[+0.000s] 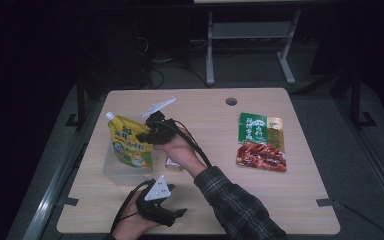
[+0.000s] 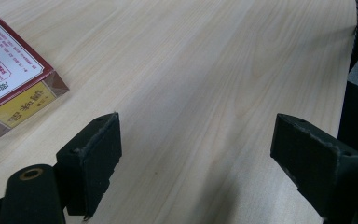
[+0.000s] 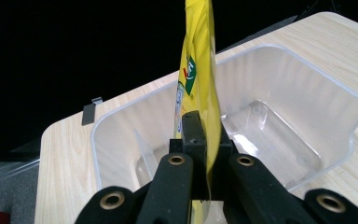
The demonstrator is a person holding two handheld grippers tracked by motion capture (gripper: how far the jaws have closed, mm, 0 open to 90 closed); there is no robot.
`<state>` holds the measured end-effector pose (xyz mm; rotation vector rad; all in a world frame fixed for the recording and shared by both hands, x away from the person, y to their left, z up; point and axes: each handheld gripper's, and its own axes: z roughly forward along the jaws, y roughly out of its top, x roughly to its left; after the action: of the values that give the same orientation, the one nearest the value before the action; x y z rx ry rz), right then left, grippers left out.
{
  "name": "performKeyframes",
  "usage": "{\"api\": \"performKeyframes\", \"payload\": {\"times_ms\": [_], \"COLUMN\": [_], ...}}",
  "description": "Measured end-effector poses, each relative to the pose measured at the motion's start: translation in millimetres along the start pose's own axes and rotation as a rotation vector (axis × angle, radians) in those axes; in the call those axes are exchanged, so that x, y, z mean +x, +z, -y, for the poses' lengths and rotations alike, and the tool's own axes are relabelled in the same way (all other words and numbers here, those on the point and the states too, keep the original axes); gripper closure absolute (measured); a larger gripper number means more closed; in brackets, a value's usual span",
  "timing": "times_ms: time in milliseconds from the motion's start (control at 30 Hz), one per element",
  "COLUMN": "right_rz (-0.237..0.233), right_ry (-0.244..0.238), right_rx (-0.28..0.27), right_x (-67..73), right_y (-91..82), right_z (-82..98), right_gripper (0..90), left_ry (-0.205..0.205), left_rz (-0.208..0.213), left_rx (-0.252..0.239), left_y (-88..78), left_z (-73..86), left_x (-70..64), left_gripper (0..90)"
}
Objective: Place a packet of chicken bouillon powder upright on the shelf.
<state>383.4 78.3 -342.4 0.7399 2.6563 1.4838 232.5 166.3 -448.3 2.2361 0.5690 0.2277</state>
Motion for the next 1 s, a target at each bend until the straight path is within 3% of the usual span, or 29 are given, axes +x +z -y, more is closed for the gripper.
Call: {"api": "performKeyframes", "payload": {"times_ms": [267,567,767,1000], "right_rz": [0.043,0.035,0.005,0.023], "right_ry": [-0.005,-0.018,-0.012,-0.02], "right_rx": [0.0,0.037,0.021,0.005], "right_x": [4.0,6.5,5.5,3.4], "right_y": [-0.8,8.0,0.8,-15.7], "right_z": [1.3,4.7,4.0,7.1], "right_gripper": [90.0,88.2,68.8,44.6], "left_ry": [-0.008,-0.001,-0.012,-0.005], "left_rz": [0.001,0.001,0.007,0.008], "left_rx": [-0.001,0.004,-0.003,0.0], "left_y": [0.4,0.1,1.2,1.0], "left_z": [0.2,0.1,0.1,-0.1], "left_x": [-0.1,0.6,-0.4,0.5], "left_gripper": [15.8,15.7,15.7,15.8]}}
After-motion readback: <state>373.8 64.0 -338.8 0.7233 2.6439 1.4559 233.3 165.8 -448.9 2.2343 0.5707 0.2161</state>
